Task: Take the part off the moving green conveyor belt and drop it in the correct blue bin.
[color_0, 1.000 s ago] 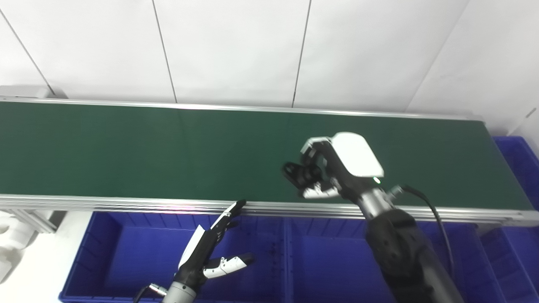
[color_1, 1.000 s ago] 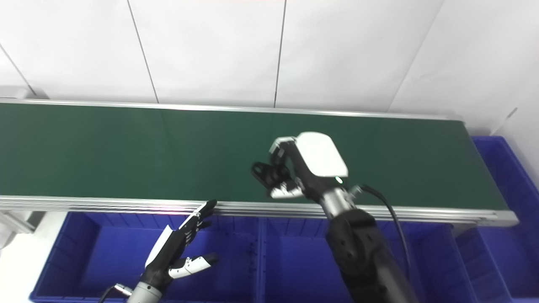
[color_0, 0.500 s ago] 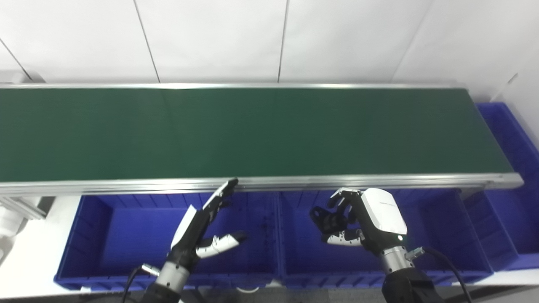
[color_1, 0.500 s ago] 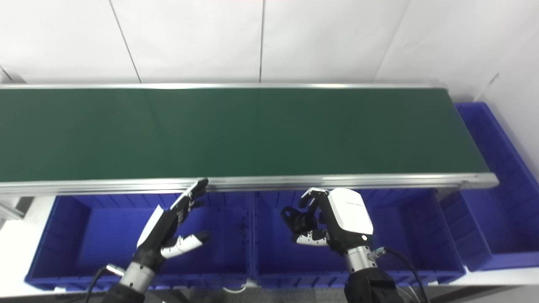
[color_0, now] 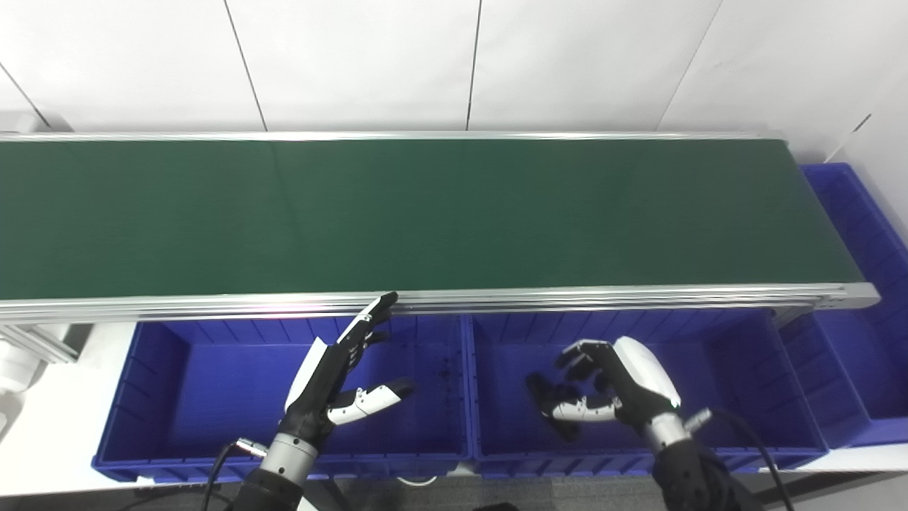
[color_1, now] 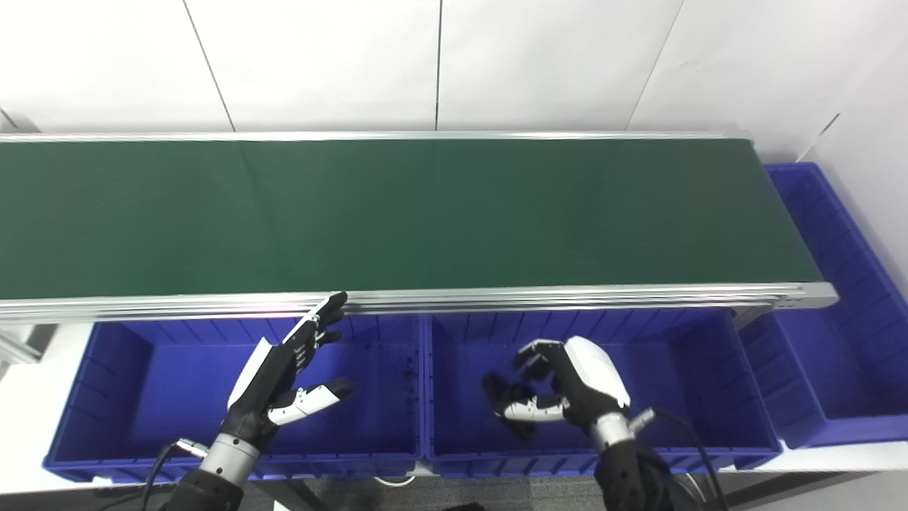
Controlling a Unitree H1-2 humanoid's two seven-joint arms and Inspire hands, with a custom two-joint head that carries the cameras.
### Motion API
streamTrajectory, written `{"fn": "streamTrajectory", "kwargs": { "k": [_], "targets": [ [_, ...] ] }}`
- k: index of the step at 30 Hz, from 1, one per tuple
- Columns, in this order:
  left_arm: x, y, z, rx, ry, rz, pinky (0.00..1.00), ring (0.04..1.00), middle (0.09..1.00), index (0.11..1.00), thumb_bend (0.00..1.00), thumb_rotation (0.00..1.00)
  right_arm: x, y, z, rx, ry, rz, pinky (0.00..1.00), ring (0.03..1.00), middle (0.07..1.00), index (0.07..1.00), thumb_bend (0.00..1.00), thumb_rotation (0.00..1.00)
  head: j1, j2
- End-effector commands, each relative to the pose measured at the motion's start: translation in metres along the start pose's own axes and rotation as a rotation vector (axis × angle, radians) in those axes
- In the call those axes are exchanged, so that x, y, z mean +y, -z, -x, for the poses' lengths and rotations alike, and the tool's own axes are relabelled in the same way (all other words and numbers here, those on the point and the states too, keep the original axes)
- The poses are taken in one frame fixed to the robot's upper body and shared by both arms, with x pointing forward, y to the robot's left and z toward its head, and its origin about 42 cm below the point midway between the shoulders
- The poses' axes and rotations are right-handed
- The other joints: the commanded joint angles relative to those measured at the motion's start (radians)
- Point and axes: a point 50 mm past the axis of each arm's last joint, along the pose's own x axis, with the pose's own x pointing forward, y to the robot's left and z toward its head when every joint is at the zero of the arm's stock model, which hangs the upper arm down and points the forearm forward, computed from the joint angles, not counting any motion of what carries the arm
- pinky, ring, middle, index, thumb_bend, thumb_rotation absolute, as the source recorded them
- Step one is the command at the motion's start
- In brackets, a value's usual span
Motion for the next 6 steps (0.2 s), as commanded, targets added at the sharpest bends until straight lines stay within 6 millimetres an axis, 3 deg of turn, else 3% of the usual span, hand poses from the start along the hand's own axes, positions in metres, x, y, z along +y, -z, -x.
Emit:
{"fn": "streamTrajectory", "kwargs": {
  "k": [1, 6],
  "targets": [
    [0.004, -0.011, -0.007, -0.067, -0.016, -0.010, 0.87, 0.939, 0.960, 0.924, 0.63, 0.62, -0.006, -0.009, 0.003, -0.020, 0.015, -0.001, 0.97, 0.999, 0.999, 0.962, 0.65, 0.81, 0.001, -0.001],
    [0.005, -0.011, -0.006, -0.069, -0.012, -0.018, 0.87, 0.938, 0.959, 0.927, 0.63, 0.64, -0.003, -0.023, 0.012, -0.080, 0.096, -0.075, 0.98, 1.000, 1.000, 0.985, 0.68, 0.80, 0.005, 0.001]
  ]
}}
